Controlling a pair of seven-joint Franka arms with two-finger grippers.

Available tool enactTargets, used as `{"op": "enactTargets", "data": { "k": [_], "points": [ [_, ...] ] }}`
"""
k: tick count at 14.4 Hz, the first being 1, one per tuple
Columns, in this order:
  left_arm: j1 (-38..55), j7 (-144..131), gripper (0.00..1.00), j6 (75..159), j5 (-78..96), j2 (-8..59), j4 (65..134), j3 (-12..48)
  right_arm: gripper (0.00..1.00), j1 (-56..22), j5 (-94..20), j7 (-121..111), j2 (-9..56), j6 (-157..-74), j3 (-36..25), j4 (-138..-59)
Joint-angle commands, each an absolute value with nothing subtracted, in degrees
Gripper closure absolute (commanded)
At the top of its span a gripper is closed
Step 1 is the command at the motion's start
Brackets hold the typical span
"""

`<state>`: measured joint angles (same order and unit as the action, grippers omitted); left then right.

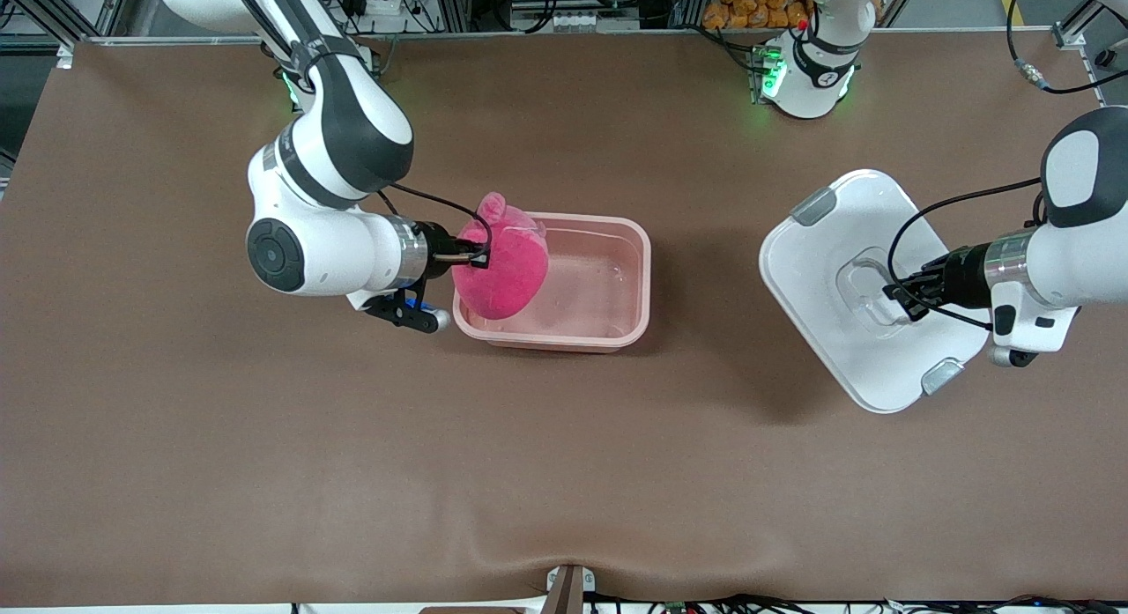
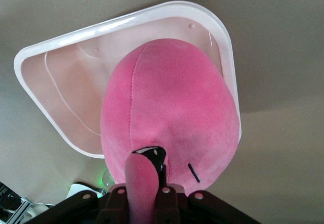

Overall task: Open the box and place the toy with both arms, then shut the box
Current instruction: 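Move the pink toy over the open pink box with the right gripper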

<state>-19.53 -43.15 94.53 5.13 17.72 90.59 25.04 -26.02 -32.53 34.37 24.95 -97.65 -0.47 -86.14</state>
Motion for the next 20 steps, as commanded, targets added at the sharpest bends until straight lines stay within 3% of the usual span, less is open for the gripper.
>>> {"op": "enactTargets", "data": {
  "k": [1, 20],
  "points": [
    [-19.8, -42.0, 1.00, 94.7, 4.3, 17.3, 90.6, 25.2, 1.00, -26.5, -34.5, 35.0, 26.0, -98.5, -0.9, -85.7],
    [-20.0, -41.8, 1.00, 94.7, 4.3, 17.3, 90.5, 25.2, 1.00, -25.8, -34.4, 34.1, 30.5, -100.2, -1.0, -86.0]
  ]
}}
